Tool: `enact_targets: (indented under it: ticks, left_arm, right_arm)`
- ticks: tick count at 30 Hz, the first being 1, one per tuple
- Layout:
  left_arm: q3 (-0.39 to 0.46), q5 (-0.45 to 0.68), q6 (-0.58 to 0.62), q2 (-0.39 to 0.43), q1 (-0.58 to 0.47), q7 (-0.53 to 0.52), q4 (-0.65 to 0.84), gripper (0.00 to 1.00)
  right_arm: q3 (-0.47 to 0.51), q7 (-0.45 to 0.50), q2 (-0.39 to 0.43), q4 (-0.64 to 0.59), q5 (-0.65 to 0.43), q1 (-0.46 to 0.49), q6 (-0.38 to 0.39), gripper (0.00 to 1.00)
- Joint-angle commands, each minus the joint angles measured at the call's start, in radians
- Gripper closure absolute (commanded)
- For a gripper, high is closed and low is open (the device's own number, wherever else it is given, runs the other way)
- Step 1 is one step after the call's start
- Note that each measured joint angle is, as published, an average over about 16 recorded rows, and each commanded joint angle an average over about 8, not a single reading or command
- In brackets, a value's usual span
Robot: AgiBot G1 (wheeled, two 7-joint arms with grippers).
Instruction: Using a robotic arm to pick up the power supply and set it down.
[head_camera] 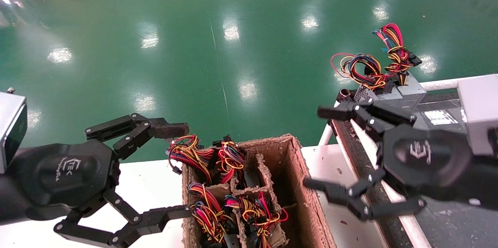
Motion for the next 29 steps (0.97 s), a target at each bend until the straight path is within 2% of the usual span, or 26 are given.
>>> enact_targets:
  ticks: [1,11,29]
  left_arm:
    - [0.000,0.000,0.000,0.000,0.000,0.000,0.000,0.00]
    - [0.000,0.000,0.000,0.000,0.000,0.000,0.000,0.00]
    - [0.000,0.000,0.000,0.000,0.000,0.000,0.000,0.00]
  right_arm:
    - [-0.002,0.000,0.000,0.010,0.019,-0.009,-0.021,0.00]
    - [-0.005,-0.001,0.000,0.035,0.072,-0.033,-0.077,0.00]
    - [-0.005,-0.001,0.000,0.030,0.061,-0.029,-0.065,0.00]
